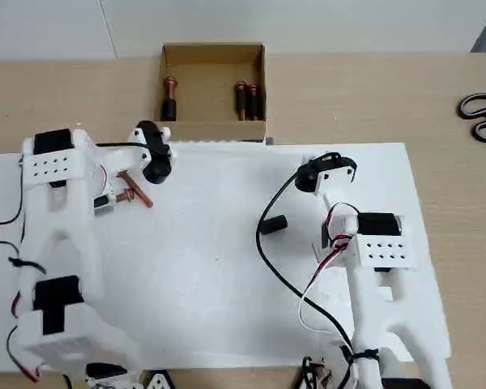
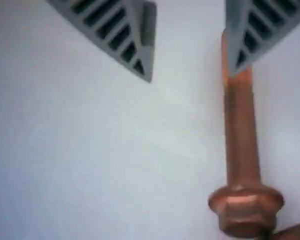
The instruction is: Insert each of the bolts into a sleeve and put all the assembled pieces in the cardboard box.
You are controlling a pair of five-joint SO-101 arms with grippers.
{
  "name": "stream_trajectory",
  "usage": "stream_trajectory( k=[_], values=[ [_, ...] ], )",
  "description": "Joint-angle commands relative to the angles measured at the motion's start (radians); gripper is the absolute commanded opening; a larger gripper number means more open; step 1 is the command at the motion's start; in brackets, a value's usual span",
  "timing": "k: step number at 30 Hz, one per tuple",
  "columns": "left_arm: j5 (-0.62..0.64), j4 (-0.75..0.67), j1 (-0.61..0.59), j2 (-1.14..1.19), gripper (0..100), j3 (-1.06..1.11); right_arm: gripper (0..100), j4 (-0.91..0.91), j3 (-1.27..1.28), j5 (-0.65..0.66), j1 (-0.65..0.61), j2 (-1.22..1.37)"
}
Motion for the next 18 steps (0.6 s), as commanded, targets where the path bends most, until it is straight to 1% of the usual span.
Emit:
stream_trajectory(
  k=[1,11,18],
  values=[
    [-0.158,-0.064,0.008,0.040,10,-0.054,0.3,-0.018,-0.003,0.009,0.008,-0.035],
    [-0.153,-0.071,0.025,0.232,10,-0.186,0.3,-0.010,-0.003,0.011,0.010,-0.035],
    [-0.152,-0.072,0.025,0.347,9,-0.237,0.3,-0.010,-0.003,0.011,0.010,-0.035]
  ],
)
